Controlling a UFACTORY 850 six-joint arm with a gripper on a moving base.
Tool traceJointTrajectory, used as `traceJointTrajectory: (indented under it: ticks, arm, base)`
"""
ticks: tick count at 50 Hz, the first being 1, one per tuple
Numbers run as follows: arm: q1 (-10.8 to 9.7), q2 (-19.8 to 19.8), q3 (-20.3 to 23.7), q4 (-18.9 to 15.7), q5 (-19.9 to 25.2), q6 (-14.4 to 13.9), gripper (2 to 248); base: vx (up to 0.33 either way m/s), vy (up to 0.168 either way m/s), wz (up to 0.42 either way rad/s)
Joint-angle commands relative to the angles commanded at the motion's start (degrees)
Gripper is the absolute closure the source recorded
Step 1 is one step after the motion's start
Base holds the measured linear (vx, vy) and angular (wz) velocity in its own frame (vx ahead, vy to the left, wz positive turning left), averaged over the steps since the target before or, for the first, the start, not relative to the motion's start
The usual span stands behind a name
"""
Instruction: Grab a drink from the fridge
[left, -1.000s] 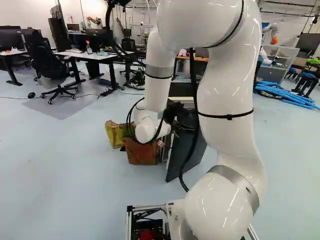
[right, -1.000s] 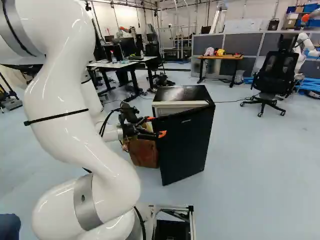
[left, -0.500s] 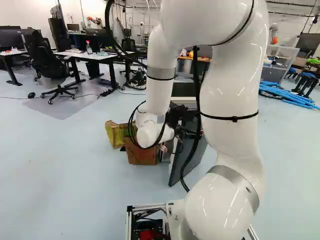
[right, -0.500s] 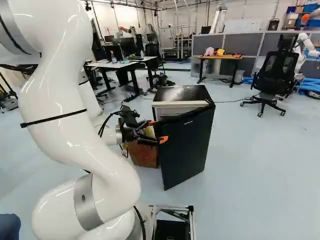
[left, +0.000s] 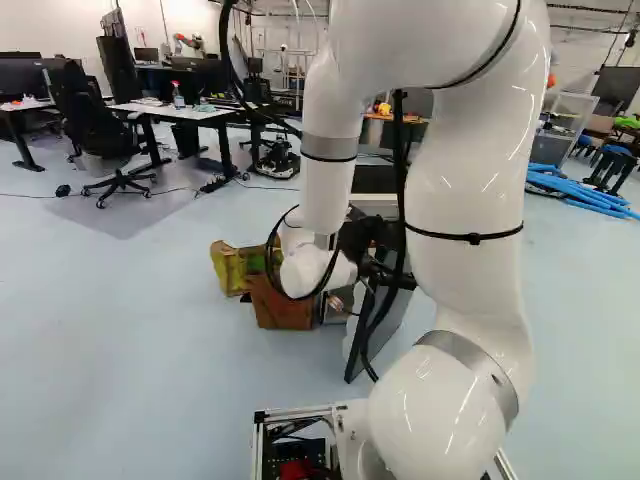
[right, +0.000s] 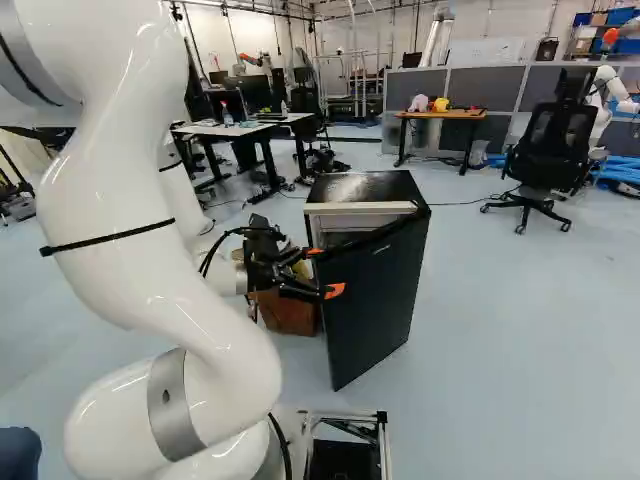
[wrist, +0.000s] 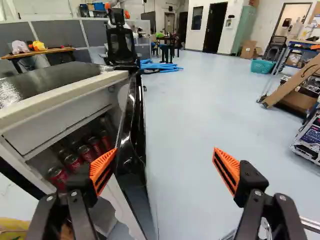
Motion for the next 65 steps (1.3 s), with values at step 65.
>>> traceJointTrajectory:
  ticks: [65]
  arm:
    - [-13.4,0.3,-0.2,12.1,0.0,0.0,3]
  base:
    - [0.0,0.0,0.0]
